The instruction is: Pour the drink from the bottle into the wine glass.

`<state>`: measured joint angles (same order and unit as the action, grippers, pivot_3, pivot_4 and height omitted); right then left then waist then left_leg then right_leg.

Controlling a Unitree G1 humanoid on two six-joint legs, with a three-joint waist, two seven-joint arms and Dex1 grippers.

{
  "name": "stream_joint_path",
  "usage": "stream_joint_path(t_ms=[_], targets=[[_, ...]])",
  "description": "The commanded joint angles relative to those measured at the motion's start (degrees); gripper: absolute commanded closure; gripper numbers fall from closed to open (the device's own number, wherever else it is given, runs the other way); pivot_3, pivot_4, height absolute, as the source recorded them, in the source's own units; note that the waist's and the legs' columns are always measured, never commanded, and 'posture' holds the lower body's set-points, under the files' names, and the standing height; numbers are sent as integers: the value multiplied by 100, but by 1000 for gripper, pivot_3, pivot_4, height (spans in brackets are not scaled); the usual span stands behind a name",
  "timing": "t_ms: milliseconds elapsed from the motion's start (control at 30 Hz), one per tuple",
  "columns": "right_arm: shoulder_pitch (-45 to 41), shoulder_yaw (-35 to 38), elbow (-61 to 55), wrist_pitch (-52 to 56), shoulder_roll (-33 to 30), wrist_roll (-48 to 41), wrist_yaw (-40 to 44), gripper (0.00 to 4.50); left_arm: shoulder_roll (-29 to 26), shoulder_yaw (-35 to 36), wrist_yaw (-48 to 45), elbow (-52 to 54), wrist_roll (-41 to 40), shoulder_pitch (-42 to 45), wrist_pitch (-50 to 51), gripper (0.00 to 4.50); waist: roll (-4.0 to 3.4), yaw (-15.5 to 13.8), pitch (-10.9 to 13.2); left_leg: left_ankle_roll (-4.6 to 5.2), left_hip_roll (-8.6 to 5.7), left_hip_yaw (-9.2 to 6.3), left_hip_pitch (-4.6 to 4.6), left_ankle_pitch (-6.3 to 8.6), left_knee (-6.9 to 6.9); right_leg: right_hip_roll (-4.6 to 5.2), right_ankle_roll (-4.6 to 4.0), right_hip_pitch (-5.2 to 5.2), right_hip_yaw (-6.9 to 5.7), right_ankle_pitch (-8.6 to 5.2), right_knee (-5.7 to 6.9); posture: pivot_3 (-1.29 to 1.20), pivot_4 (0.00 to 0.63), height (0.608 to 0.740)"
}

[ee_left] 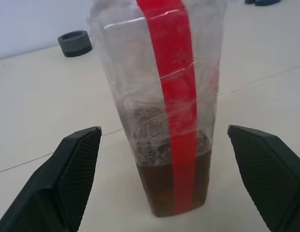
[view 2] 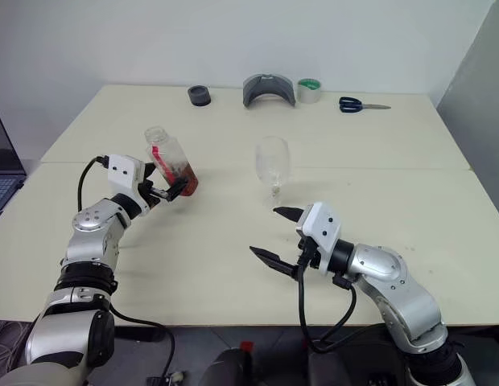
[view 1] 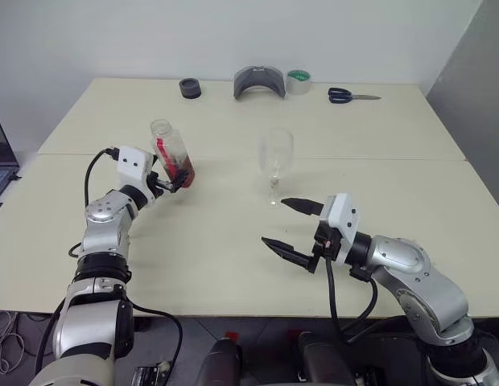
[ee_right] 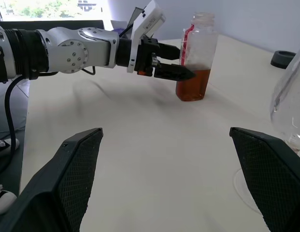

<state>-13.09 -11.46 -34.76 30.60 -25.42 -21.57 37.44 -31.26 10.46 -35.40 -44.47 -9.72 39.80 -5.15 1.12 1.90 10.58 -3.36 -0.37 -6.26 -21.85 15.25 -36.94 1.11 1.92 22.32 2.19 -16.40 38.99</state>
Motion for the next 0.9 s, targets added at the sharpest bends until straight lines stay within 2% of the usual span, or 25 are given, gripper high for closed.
stream_joint_path(t_ms=[33,200,300,500,567,667,900], targets=[[-145,92,-126,-69,-18,-93,37,31,-16,21,53,-204,47,299,-170,0,0,0,0,0,0,0,0,0,0,0,0,0,-1,0,0,0,150,740],[-199,93,-104,-75,-17,-123,73,31,36,26,82,-600,61,584,-260,0,0,0,0,0,-1,0,0,0,-1,-1,0,0,-1,0,1,0,150,740],[-231,110,-86,-72,-20,-135,92,0,56,20,142,-822,120,703,-355,574,0,2,0,0,-1,1,0,0,-1,0,0,1,0,0,1,0,150,740],[-239,132,-97,-64,-19,-133,102,0,109,24,123,-1088,146,852,-468,2413,1,2,0,0,-1,0,-1,0,-2,0,0,1,-1,0,2,0,150,740],[-218,142,-121,-61,-30,-131,99,0,132,13,104,-1081,151,849,-482,2771,1,2,0,0,0,0,0,0,-2,-1,1,1,-1,0,2,0,150,740],[-193,193,-166,-40,-52,-150,77,0,172,-26,95,-969,167,825,-484,2820,1,0,0,0,-1,0,-1,0,-2,-1,0,1,-1,0,2,0,150,740],[-51,865,-364,277,-93,-451,-312,0,479,-620,104,568,527,709,-417,2820,9,-38,4,-1,-6,-7,-14,-1,-7,6,1,1,-3,2,-1,0,150,740]])
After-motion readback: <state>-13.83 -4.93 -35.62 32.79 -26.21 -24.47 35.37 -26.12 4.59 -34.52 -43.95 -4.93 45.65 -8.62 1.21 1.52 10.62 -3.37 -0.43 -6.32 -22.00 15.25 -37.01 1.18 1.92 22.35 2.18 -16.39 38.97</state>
